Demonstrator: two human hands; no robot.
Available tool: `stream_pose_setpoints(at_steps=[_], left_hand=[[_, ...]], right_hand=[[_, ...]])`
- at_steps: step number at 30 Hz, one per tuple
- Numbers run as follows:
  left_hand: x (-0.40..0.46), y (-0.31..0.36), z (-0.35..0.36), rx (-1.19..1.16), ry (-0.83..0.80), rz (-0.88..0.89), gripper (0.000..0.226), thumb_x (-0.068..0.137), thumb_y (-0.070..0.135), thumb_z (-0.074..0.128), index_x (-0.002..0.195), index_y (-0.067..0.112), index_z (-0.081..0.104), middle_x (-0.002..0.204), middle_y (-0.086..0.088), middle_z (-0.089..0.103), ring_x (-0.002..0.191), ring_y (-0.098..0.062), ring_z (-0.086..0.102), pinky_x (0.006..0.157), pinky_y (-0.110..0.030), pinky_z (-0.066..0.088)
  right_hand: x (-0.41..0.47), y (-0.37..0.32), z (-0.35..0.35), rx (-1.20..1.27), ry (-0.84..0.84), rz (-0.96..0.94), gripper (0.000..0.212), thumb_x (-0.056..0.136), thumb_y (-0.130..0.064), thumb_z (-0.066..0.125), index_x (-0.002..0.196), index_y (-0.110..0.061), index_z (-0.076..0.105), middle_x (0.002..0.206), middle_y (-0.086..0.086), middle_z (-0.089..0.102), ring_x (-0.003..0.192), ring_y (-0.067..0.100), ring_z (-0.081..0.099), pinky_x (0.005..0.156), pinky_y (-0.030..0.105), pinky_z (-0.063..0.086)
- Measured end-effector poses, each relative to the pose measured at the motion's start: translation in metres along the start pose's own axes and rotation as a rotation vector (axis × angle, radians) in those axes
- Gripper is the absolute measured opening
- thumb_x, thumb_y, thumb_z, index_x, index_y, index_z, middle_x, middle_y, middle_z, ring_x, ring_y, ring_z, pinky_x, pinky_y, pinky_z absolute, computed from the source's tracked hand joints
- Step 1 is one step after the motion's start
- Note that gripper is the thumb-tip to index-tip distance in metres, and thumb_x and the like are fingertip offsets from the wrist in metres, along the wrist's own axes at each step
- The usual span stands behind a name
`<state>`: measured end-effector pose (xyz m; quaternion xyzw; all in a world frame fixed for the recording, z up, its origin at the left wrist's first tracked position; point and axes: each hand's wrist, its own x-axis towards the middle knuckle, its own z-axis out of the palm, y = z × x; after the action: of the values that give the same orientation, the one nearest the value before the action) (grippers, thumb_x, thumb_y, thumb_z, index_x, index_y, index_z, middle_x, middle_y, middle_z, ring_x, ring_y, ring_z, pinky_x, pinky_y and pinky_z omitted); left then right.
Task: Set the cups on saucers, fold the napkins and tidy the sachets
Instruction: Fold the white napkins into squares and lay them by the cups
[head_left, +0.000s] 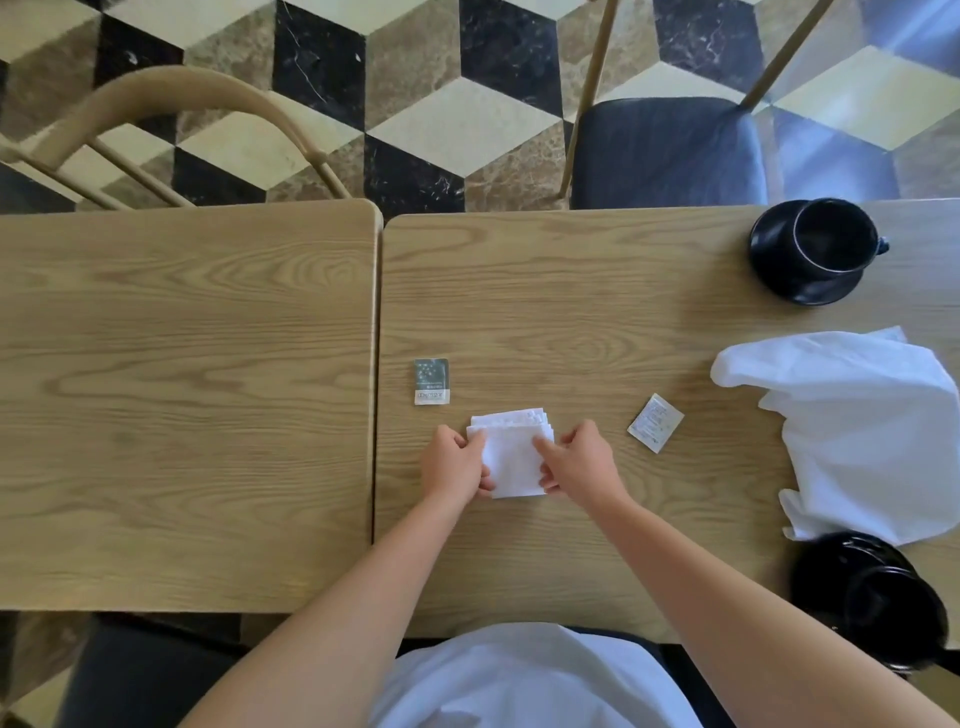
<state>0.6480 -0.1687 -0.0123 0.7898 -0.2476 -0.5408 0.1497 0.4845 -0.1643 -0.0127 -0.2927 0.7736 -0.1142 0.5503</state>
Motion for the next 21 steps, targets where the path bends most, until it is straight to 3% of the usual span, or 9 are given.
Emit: stream_pose_setpoints(at_steps=[4,7,10,14,17,21], left_hand=[[-0.009,0.002,0.006,-0.027,0.014,0.053,0.027,0.09,0.038,0.054,0.076,0.017,0.046,0.058,-0.004,0.057,0.047,-0.021,0.054,0.046,-0.025,0.039],[-0.015,-0.004,0.008,-0.149,-0.143,0.012,0.031,0.08,0.028,0.05,0.05,0.023,0.045,0.048,0.004,0.042,0.044,-0.016,0.036,0.043,-0.023,0.028],[-0.014,-0.013,0.013,-0.174,-0.227,-0.06,0.039,0.08,0.025,0.05,0.041,0.022,0.046,0.046,0.004,0.041,0.043,-0.016,0.038,0.041,-0.021,0.022],[0.0,-0.009,0.022,-0.13,-0.239,-0.109,0.052,0.09,0.025,0.045,0.038,0.023,0.048,0.043,0.007,0.039,0.04,-0.015,0.04,0.039,-0.02,0.023],[0.01,0.0,0.028,-0.12,-0.208,-0.143,0.047,0.089,0.023,0.044,0.045,0.021,0.059,0.04,0.005,0.045,0.031,-0.013,0.045,0.037,-0.016,0.03],[0.019,0.005,0.036,-0.059,-0.135,-0.142,0.032,0.082,0.026,0.045,0.051,0.017,0.053,0.039,0.003,0.047,0.032,-0.016,0.042,0.036,-0.017,0.027]], right_hand=[[-0.017,-0.004,0.007,-0.002,0.036,-0.152,0.023,0.087,-0.029,0.056,0.074,-0.011,0.049,0.067,0.007,0.071,0.047,0.011,0.069,0.045,0.026,0.05],[-0.022,-0.014,0.014,0.014,-0.225,-0.096,0.024,0.083,-0.021,0.05,0.065,-0.007,0.056,0.057,0.007,0.068,0.043,0.018,0.062,0.044,0.026,0.049],[-0.016,-0.019,0.021,0.002,-0.395,-0.005,0.03,0.087,-0.017,0.045,0.06,-0.013,0.059,0.054,0.005,0.063,0.04,0.015,0.054,0.04,0.018,0.041],[-0.004,-0.022,0.029,0.033,-0.358,0.007,0.039,0.094,-0.011,0.038,0.06,-0.014,0.057,0.041,-0.01,0.057,0.038,0.005,0.051,0.036,0.013,0.035],[0.004,-0.025,0.032,0.019,-0.338,0.036,0.037,0.093,-0.019,0.039,0.063,-0.014,0.06,0.041,-0.006,0.059,0.032,0.006,0.051,0.034,0.013,0.033],[0.017,-0.023,0.037,-0.039,-0.316,0.084,0.038,0.08,-0.032,0.04,0.05,-0.02,0.061,0.047,0.003,0.064,0.034,0.015,0.051,0.036,0.013,0.032]])
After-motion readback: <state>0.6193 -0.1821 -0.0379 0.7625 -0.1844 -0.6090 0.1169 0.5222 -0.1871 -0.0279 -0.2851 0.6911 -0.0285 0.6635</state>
